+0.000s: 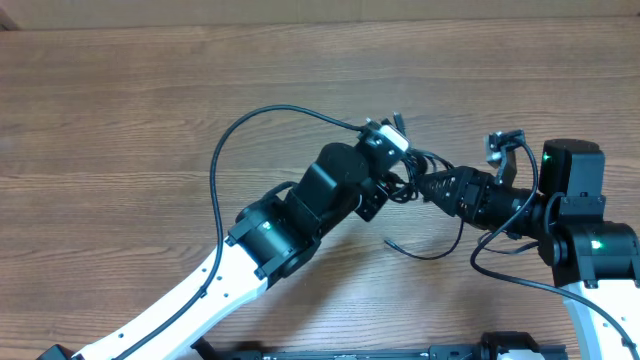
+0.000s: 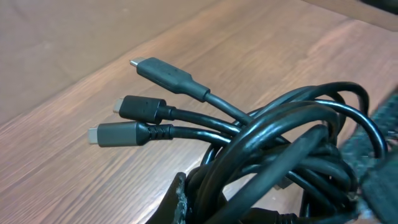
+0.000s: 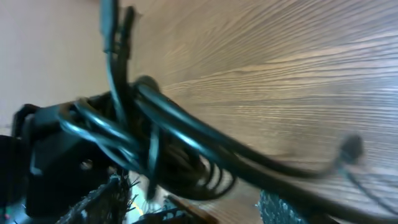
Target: Untangle cables
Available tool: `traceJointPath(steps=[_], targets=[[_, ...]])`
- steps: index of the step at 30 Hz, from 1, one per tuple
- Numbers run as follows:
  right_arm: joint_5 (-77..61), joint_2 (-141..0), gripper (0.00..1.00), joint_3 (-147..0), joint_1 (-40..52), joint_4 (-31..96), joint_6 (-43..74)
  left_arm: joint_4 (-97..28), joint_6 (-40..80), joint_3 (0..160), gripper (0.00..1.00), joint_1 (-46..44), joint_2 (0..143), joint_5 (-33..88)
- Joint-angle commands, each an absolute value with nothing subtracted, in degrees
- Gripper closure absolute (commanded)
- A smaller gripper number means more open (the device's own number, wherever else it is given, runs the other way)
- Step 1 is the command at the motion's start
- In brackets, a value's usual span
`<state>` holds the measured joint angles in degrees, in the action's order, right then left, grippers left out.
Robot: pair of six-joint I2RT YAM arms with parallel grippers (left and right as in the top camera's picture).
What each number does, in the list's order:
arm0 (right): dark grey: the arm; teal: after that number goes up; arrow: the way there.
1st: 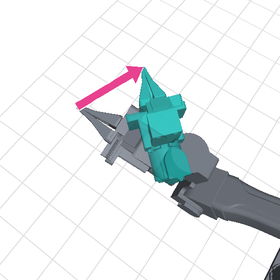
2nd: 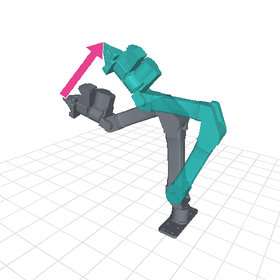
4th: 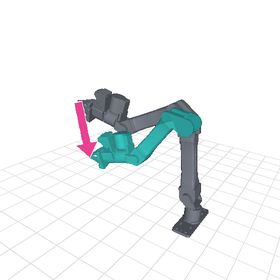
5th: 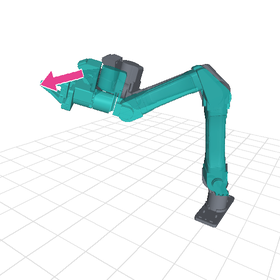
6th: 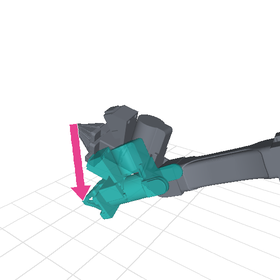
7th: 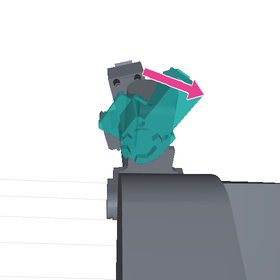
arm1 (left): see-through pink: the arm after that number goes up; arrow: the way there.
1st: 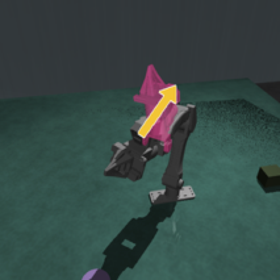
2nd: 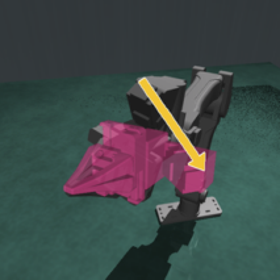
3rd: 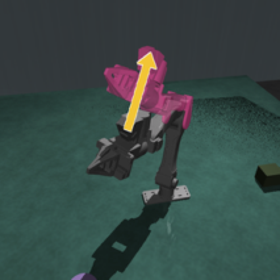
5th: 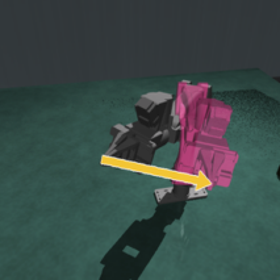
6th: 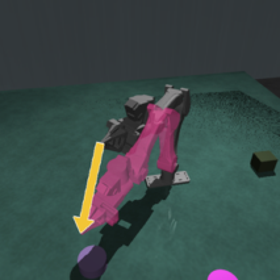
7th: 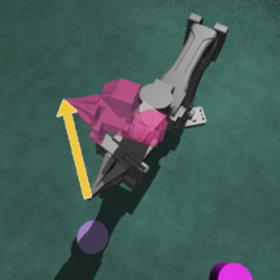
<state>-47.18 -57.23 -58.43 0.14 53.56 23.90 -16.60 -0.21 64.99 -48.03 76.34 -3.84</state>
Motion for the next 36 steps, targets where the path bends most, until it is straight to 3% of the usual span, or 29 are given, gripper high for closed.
traceJointPath(steps=[1,6,13,15,24,36], targets=[[-49.8,-57.1,0.37,-60.1,0.3,53.2,23.5,-16.0,-1.8,65.8,0.96,-48.5,77.5,-2.1],[-49.6,-57.1,0.39,-60.1,0.3,53.1,23.4,-16.1,-1.8,65.8,0.96,-48.9,78.3,-1.8],[-49.6,-57.1,0.91,-60.1,0.3,52.9,23.5,-14.9,-1.7,65.8,0.96,-49.5,78.3,-1.8],[-49.5,-57.1,0.96,-60.1,0.3,53.0,23.5,-15.0,-1.7,65.8,0.96,-49.5,78.3,-1.9],[-48.8,-57.1,0.96,-60.1,0.3,53.2,23.5,-15.2,-1.8,65.8,0.96,-49.5,78.3,-3.8],[-49.6,-57.1,0.96,-60.1,0.3,55.4,18.7,-15.6,-1.7,65.8,0.96,-49.5,78.3,-30.8]])
